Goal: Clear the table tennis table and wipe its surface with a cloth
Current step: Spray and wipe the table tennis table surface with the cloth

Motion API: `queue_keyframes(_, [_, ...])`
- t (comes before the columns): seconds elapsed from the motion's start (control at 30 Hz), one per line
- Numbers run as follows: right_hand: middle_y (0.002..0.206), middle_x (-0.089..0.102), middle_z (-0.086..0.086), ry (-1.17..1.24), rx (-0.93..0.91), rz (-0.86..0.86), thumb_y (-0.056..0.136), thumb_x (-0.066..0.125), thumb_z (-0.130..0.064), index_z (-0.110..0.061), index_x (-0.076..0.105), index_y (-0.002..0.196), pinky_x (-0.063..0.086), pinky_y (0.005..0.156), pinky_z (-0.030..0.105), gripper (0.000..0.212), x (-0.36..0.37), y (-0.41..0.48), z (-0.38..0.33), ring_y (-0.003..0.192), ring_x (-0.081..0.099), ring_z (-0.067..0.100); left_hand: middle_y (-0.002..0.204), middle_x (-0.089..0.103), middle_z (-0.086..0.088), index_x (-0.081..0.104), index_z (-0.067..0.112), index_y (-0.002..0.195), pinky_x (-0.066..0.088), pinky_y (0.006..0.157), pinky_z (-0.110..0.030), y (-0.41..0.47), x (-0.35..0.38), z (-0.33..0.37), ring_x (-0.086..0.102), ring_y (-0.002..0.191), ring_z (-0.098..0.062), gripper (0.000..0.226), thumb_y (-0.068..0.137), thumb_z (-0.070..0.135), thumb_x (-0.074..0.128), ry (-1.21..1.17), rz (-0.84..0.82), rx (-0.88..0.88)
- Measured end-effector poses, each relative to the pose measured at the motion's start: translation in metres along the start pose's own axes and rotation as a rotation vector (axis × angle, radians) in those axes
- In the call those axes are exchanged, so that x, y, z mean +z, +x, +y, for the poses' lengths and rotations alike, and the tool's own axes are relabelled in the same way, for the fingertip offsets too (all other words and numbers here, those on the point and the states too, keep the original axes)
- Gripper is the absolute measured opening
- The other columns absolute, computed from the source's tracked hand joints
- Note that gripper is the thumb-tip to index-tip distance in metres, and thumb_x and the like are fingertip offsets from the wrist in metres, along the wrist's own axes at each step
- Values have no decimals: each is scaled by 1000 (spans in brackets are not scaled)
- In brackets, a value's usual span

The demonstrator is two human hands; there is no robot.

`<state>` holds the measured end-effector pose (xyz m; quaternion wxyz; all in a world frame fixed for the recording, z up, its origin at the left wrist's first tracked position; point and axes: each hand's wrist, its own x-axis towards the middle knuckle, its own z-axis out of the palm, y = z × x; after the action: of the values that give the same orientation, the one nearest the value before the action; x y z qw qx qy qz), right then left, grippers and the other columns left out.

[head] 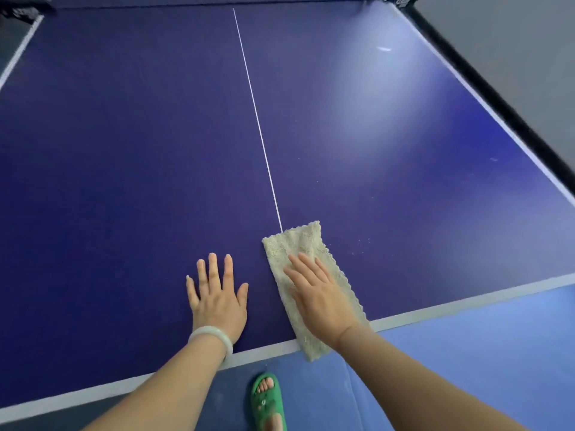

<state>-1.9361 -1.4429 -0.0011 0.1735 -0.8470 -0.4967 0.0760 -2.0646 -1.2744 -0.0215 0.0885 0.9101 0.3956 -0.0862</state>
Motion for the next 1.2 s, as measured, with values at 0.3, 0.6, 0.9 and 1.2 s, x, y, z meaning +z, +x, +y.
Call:
queue_keyframes(0.3, [164, 13, -4, -188, 27, -94, 103, 28, -37, -23, 18, 157, 9, 121, 43, 57, 23, 14, 22, 152, 6, 16, 161, 22, -14, 23, 14, 155, 16, 119, -58, 0, 8, -2, 16, 150, -35, 66, 98, 49, 16, 30, 72, 44])
queue_keyframes(0.6, [165, 13, 0, -194, 105, -84, 102, 29, -34, -18, 18, 157, 10, 121, 45, 59, 29, -1, 5, 152, 6, 19, 162, 19, -13, 21, 16, 156, 15, 119, -58, -1, 10, -4, 13, 151, -34, 65, 98, 47, 16, 8, 67, 41])
queue_keyframes(0.9, [165, 11, 1, -227, 223, -38, 101, 24, -34, -19, 16, 158, 10, 122, 47, 59, 30, 6, 8, 153, 6, 20, 162, 17, -12, 18, 18, 156, 16, 119, -58, -1, 11, -4, 11, 151, -33, 64, 98, 45, 14, -6, 80, 33])
queue_keyframes(1.2, [165, 0, -4, -237, 235, -121, 99, 7, -40, -25, 3, 158, -4, 123, 40, 61, 13, 55, 51, 152, -6, 15, 163, 14, -10, 15, 19, 157, 15, 120, -57, -2, 7, -2, 8, 151, -32, 64, 99, 45, 7, 2, 68, 27])
